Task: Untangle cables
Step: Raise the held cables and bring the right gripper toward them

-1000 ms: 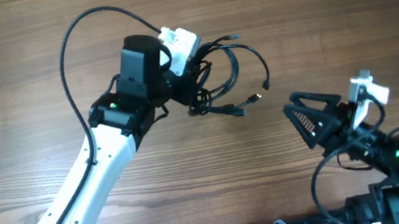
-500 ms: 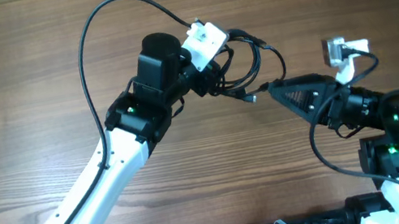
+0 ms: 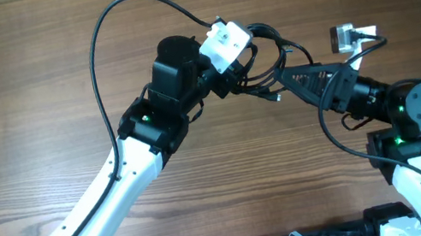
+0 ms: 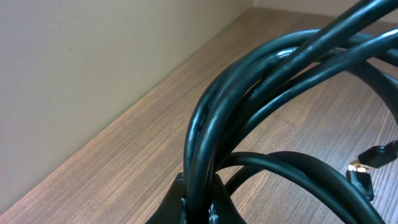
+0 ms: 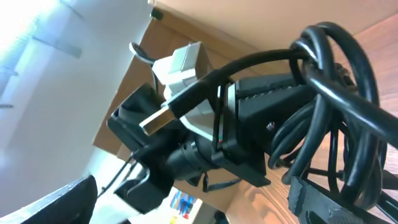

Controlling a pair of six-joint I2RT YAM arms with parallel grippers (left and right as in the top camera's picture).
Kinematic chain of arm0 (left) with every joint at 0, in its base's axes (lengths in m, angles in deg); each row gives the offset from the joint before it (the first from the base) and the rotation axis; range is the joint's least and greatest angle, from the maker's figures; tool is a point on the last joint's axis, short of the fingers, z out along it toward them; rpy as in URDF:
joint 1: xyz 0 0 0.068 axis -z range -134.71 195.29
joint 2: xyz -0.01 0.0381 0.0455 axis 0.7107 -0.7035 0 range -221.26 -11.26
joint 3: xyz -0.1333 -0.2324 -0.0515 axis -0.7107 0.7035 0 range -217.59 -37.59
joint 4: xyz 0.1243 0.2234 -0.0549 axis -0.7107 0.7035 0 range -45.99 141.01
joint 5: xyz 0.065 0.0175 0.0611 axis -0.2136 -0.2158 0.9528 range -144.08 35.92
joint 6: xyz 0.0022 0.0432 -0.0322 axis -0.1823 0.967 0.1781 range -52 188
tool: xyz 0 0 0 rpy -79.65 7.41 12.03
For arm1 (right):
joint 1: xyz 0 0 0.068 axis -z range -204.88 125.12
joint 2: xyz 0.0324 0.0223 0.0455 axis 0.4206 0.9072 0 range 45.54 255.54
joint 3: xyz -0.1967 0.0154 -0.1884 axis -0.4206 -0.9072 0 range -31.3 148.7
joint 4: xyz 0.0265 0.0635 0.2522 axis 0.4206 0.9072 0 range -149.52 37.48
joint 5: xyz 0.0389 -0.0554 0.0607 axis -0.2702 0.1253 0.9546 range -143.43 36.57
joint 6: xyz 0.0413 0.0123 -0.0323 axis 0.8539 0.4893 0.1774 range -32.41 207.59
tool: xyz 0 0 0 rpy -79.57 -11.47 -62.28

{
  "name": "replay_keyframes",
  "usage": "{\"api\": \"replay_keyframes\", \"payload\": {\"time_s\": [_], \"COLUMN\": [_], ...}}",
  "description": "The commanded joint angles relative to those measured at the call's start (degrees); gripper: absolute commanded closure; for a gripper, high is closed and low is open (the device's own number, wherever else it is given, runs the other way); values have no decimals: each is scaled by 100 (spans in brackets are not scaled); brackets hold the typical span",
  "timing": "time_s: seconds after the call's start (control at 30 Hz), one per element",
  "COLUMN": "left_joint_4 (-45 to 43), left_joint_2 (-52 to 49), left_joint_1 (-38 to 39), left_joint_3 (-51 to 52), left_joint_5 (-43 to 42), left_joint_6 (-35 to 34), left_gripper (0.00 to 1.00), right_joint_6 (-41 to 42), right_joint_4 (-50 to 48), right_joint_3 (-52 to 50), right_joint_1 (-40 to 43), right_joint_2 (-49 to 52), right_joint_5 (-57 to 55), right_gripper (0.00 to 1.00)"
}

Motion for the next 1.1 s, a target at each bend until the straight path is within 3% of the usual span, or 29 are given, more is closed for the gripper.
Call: {"api": "replay_keyframes", "payload": {"time_s": [0.0, 0.13, 0.33, 0.43, 0.53, 0.67, 0.9, 1.07], "left_joint_4": [61, 275, 409, 424, 409, 387, 387, 343], "left_joint_2": [109, 109, 109, 109, 109, 109, 109, 109], "left_joint_1": [35, 33, -70, -234, -286, -284, 197, 435], "left_joint_3": [-20, -20, -20, -20, -20, -20, -20, -20], "left_joint_5": [361, 1023, 2050, 2146, 2146, 2083, 1696, 1696], "left_joint_6": [28, 11, -52, -328, -262, -264, 518, 570], "left_gripper": [96, 96, 96, 96, 96, 96, 96, 96], "right_joint_6": [-31, -223, -1176, -1572, -2240, -2763, -2522, -2302], "right_joint_4": [295, 802, 2579, 3230, 4747, 6024, 6102, 6111], "right_joint_3": [94, 166, 861, 1233, 1797, 2441, 2503, 2503], "right_joint_1": [-149, -251, -503, -654, -1005, -1576, -2063, -2063], "right_joint_2": [11, 9, 9, 11, 11, 17, 87, 173], "right_joint_5": [-584, -627, -732, -826, -1569, -2806, -3849, -4122], "right_gripper": [1, 1, 0, 1, 0, 1, 23, 36]}}
